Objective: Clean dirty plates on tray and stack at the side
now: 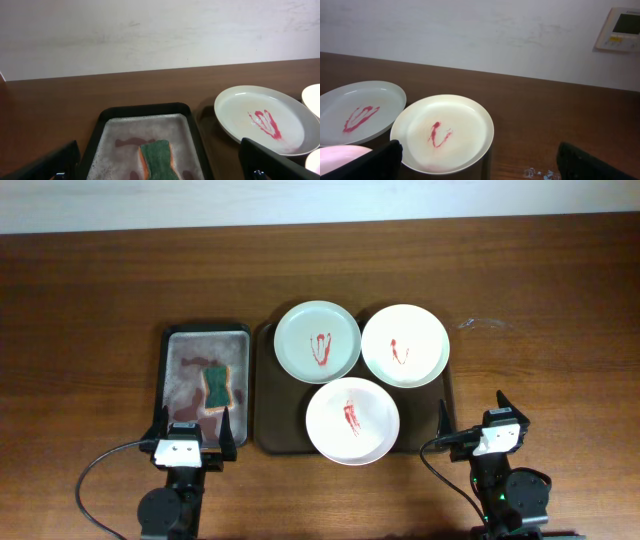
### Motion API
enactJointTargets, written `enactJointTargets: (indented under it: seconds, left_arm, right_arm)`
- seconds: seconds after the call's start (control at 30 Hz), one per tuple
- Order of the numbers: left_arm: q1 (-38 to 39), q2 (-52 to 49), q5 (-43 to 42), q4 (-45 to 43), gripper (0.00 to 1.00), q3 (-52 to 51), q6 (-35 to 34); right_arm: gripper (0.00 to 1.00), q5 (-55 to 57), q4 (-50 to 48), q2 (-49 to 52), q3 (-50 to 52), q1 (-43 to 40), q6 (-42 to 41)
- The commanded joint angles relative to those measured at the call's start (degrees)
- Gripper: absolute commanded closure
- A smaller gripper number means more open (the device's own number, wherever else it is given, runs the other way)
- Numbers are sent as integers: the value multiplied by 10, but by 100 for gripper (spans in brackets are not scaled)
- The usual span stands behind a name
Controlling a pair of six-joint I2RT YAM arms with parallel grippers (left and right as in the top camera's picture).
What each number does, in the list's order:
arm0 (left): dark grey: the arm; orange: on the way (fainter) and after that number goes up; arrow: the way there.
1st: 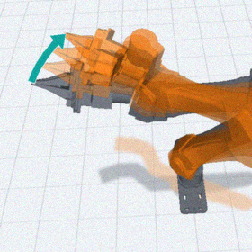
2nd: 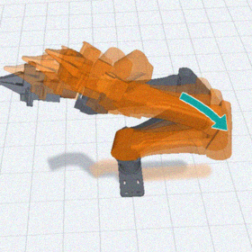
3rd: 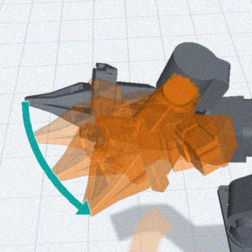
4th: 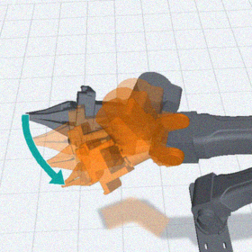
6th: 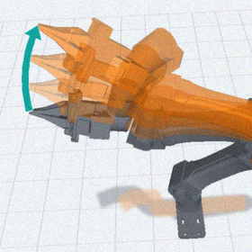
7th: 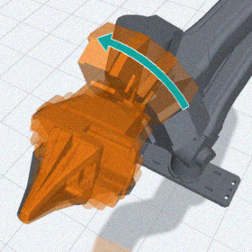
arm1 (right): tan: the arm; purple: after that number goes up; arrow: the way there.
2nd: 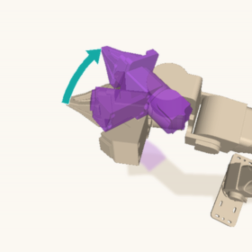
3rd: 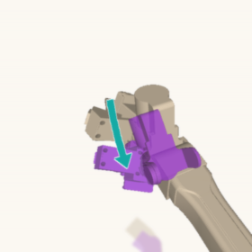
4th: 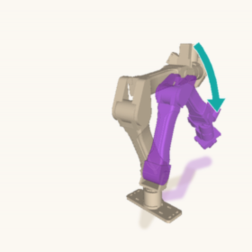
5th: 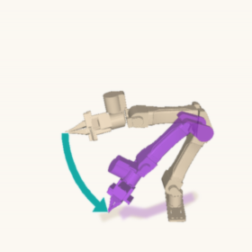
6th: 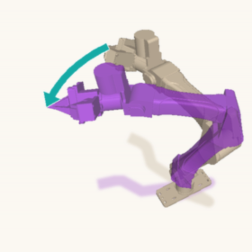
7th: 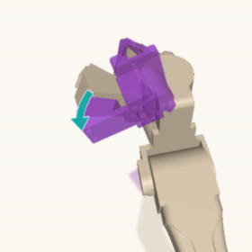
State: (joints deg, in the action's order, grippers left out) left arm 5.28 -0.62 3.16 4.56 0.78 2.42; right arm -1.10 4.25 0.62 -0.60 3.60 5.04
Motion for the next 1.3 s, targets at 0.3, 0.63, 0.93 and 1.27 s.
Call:
enactJointTargets:
  seconds: [0.3,0.63,0.93,1.27]
  left_arm:
    - [-3,3,-4,0,1,-3,9]
    - [-3,3,14,2,1,12,9]
    - [-3,-127,42,146,1,170,-30]
    - [-3,-462,-36,315,1,400,-41]
  right_arm:
    - [1,-6,-1,-4,3,2,5]
    - [1,-12,-23,5,-22,1,-15]
    - [1,-40,144,170,-200,2,-43]
    - [1,-154,337,500,-430,2,-39]
